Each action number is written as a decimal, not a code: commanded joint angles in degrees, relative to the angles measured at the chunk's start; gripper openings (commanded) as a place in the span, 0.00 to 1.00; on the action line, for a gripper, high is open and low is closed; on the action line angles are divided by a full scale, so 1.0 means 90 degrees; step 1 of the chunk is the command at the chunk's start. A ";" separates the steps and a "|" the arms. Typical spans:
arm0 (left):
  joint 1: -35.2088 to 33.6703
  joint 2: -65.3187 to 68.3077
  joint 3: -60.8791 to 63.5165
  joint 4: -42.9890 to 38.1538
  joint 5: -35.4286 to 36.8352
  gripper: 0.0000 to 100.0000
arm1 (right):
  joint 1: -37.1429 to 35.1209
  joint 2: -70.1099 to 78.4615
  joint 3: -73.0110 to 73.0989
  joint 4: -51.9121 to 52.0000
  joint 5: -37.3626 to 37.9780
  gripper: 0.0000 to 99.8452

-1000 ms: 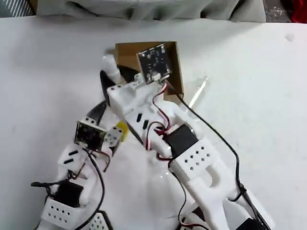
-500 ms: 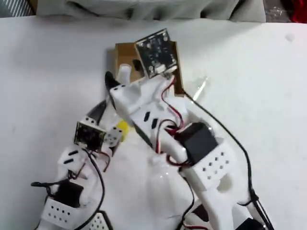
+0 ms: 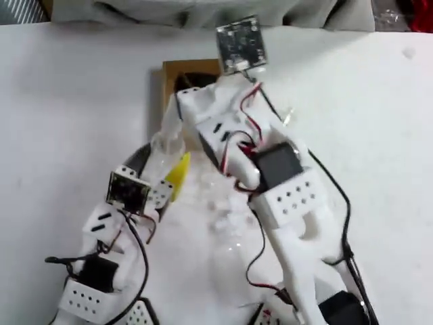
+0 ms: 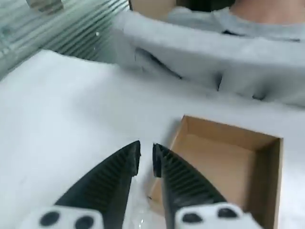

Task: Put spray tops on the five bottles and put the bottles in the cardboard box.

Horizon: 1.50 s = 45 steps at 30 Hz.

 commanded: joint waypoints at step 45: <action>-0.0571 0.2222 -0.2071 0.0332 0.1006 0.02 | 0.1998 -0.0210 0.1397 0.0786 0.0518 0.02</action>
